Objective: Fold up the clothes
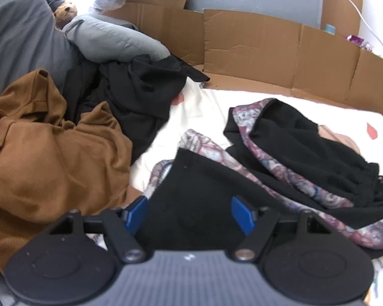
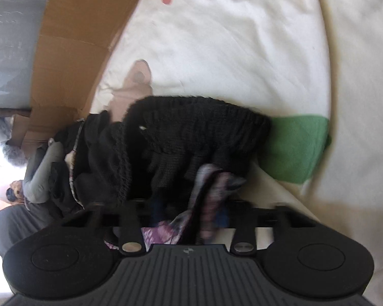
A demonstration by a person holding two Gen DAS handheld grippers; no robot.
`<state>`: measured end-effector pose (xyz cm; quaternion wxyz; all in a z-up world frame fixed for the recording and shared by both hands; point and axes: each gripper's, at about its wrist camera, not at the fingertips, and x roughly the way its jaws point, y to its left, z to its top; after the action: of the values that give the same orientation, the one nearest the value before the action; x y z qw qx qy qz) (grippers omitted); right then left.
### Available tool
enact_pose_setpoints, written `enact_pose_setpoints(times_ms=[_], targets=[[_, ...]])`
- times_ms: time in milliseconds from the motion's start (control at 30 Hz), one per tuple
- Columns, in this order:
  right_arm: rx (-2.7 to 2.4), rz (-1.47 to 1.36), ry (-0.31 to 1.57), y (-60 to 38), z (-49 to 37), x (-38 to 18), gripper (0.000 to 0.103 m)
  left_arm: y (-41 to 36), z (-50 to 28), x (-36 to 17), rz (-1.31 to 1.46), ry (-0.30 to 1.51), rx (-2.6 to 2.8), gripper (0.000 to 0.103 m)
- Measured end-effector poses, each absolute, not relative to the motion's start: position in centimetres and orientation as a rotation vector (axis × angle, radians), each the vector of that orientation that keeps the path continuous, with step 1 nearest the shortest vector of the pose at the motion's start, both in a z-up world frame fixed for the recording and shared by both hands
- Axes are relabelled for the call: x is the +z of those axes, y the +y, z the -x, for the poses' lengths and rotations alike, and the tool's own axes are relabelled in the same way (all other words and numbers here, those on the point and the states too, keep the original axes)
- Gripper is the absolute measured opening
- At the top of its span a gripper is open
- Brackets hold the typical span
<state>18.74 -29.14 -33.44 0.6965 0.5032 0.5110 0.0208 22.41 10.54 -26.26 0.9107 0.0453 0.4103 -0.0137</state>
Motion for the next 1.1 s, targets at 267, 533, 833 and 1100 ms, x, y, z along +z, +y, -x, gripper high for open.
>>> enact_pose_setpoints(times_ms=[267,533,833,1100], targets=[[-0.011,-0.988,1.149,-31.6,-17.7,-31.4,0.005,10.4,-23.8,-27.2,-0.083,0.857,-0.035,0.082],[-0.054,-0.756,1.210,-37.1,-17.5,-28.8,0.004,8.7,-23.7,-27.3,-0.093,0.858,-0.086,0.085],[0.026,-0.340,1.342,-42.2,-20.6,-26.0,0.005,5.2,-23.6,-28.1,-0.072,0.874,-0.191,0.085],[0.125,-0.231,1.364,-43.3,-20.5,-24.2,0.005,1.1,-25.5,-29.7,-0.027,0.902,-0.276,0.086]])
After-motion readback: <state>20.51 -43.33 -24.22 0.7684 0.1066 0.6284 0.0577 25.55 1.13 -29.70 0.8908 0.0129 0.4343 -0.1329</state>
